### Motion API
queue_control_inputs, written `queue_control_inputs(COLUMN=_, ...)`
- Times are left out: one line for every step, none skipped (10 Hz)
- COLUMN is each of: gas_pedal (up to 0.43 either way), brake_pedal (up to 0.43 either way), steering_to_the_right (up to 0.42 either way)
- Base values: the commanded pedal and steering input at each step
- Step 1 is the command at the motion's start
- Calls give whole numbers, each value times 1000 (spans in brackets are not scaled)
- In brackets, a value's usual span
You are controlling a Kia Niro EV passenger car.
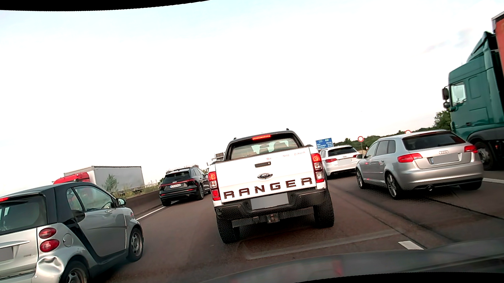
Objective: Follow the waypoints while adhering to traffic rules and regulations
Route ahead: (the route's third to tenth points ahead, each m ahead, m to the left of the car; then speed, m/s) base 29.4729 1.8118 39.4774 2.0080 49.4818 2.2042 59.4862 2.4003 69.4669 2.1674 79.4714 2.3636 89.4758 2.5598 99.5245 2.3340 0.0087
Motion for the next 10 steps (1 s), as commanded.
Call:
queue_control_inputs(gas_pedal=0, brake_pedal=207, steering_to_the_right=-7)
queue_control_inputs(gas_pedal=0, brake_pedal=207, steering_to_the_right=-7)
queue_control_inputs(gas_pedal=0, brake_pedal=207, steering_to_the_right=-7)
queue_control_inputs(gas_pedal=0, brake_pedal=213, steering_to_the_right=-7)
queue_control_inputs(gas_pedal=0, brake_pedal=207, steering_to_the_right=-7)
queue_control_inputs(gas_pedal=0, brake_pedal=207, steering_to_the_right=-7)
queue_control_inputs(gas_pedal=0, brake_pedal=207, steering_to_the_right=-6)
queue_control_inputs(gas_pedal=0, brake_pedal=213, steering_to_the_right=-7)
queue_control_inputs(gas_pedal=0, brake_pedal=213, steering_to_the_right=-7)
queue_control_inputs(gas_pedal=0, brake_pedal=213, steering_to_the_right=-7)
